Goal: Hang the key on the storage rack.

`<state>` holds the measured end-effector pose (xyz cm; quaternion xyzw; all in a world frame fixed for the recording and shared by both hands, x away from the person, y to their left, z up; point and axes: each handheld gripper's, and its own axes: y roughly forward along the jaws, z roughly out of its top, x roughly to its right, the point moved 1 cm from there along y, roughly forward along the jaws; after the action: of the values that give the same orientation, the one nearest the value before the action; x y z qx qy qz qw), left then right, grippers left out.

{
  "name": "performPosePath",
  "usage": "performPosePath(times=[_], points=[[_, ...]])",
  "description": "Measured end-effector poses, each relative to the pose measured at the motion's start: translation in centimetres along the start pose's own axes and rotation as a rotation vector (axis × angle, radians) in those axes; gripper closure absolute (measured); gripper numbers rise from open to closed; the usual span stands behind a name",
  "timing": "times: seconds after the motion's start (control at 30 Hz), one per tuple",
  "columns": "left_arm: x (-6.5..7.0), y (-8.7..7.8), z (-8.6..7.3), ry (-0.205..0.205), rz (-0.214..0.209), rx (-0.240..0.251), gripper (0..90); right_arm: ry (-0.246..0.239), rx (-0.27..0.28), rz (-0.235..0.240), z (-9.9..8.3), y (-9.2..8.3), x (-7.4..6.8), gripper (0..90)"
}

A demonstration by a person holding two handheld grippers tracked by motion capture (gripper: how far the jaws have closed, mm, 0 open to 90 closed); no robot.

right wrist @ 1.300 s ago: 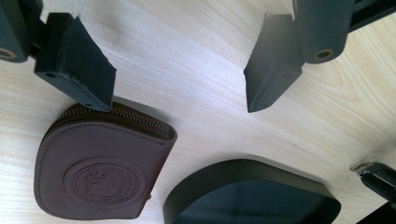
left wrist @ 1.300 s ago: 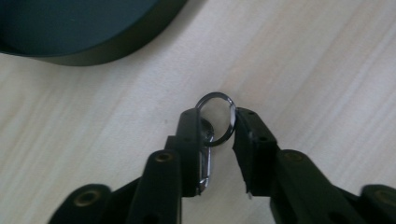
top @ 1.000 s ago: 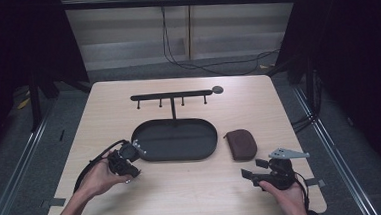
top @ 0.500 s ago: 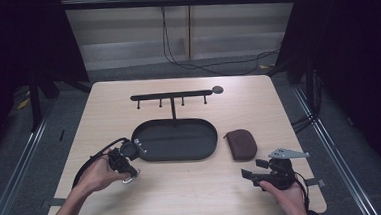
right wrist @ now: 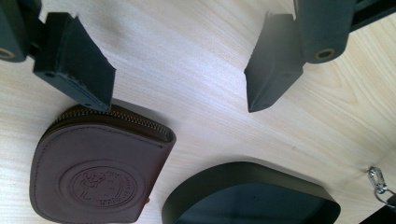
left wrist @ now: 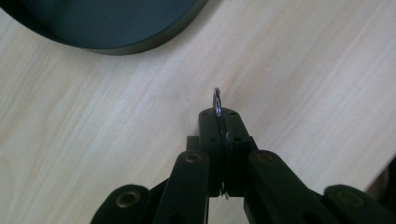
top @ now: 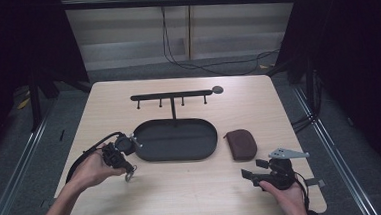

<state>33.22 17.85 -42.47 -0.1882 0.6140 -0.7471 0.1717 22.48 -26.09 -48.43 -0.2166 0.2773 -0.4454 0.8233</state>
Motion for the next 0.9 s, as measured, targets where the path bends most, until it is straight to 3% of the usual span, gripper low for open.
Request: performPosePath(times=[0.27,0.53,0.67,0.7,0.73,0.83,0.9], points=[[0.5,-1.6,0.1,0.030,0.010,-0.020,89.3,0.000,-0.004,0.002,0.0,0.0,0.0,23.6],[0.6,-2.7,0.5,0.034,0.021,-0.032,89.3,0.000,-0.004,0.003,0.0,0.0,0.0,23.5],[0.4,-3.3,0.7,0.012,0.008,-0.045,89.2,0.001,-0.006,0.007,0.0,0.0,0.0,23.5],[0.4,-3.5,0.8,-0.009,0.012,-0.034,89.2,0.001,-0.006,0.007,0.0,0.0,0.0,23.5],[0.3,-3.7,0.9,0.004,0.007,-0.038,89.3,0.001,-0.005,0.006,0.0,0.0,0.0,23.4],[0.2,-4.4,1.0,-0.009,-0.002,-0.020,89.3,0.001,-0.006,0.007,0.0,0.0,0.0,23.3],[-0.1,-4.8,1.1,0.000,0.023,-0.005,89.3,-0.001,-0.007,0.005,0.0,0.0,-0.1,23.3]])
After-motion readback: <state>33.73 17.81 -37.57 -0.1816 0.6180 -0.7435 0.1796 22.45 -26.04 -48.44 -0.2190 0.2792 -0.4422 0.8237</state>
